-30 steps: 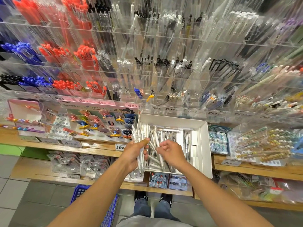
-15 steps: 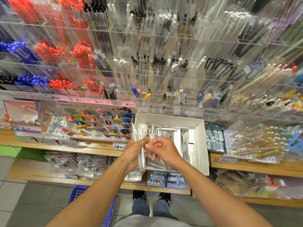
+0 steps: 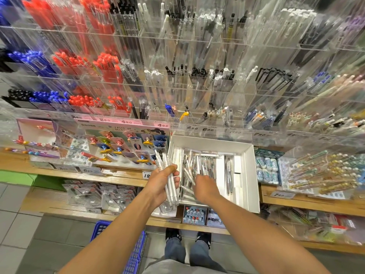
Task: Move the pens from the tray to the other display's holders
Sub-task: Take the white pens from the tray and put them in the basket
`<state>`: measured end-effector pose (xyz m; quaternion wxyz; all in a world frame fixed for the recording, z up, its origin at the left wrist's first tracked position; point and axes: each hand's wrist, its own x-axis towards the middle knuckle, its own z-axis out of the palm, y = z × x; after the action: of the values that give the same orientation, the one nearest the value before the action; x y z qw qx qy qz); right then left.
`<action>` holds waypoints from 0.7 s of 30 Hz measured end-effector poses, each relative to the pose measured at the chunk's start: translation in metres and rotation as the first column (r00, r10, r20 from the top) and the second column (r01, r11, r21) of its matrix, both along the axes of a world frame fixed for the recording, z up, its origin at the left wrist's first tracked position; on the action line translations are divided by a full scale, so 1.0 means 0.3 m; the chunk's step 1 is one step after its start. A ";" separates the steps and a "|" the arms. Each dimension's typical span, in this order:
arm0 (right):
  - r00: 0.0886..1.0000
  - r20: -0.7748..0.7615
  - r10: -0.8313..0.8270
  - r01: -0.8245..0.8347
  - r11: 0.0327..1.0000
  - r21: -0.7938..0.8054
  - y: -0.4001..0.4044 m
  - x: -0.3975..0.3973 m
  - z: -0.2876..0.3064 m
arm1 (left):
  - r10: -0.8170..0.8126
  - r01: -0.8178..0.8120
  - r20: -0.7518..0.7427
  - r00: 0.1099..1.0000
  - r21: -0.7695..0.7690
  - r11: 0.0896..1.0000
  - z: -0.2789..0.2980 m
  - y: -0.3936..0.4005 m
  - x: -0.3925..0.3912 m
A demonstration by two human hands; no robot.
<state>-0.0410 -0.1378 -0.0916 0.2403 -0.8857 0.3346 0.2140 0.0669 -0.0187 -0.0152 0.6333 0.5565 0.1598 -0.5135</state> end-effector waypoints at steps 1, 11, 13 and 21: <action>1.000 -0.011 -0.022 0.022 1.000 0.021 0.001 0.003 0.002 | -0.001 0.001 0.001 1.000 0.001 1.000 0.000 0.001 0.000; 0.874 0.286 -0.392 0.233 0.856 0.462 -0.027 -0.064 0.174 | -0.008 0.007 0.015 1.000 0.060 0.998 -0.020 -0.014 -0.018; 0.833 0.324 -0.448 0.206 0.795 0.570 -0.006 -0.076 0.222 | -0.036 0.035 0.033 0.999 0.054 0.998 -0.011 -0.019 -0.027; 0.768 0.394 -0.506 0.129 0.724 0.678 0.058 -0.052 0.276 | -0.050 0.045 -0.067 0.996 -0.080 0.996 0.039 -0.030 -0.048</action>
<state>-0.0565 -0.1205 -0.0086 0.6355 -0.7048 0.3153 -0.0022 0.0524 -0.0276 -0.0036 0.6364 0.5166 0.1480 -0.5534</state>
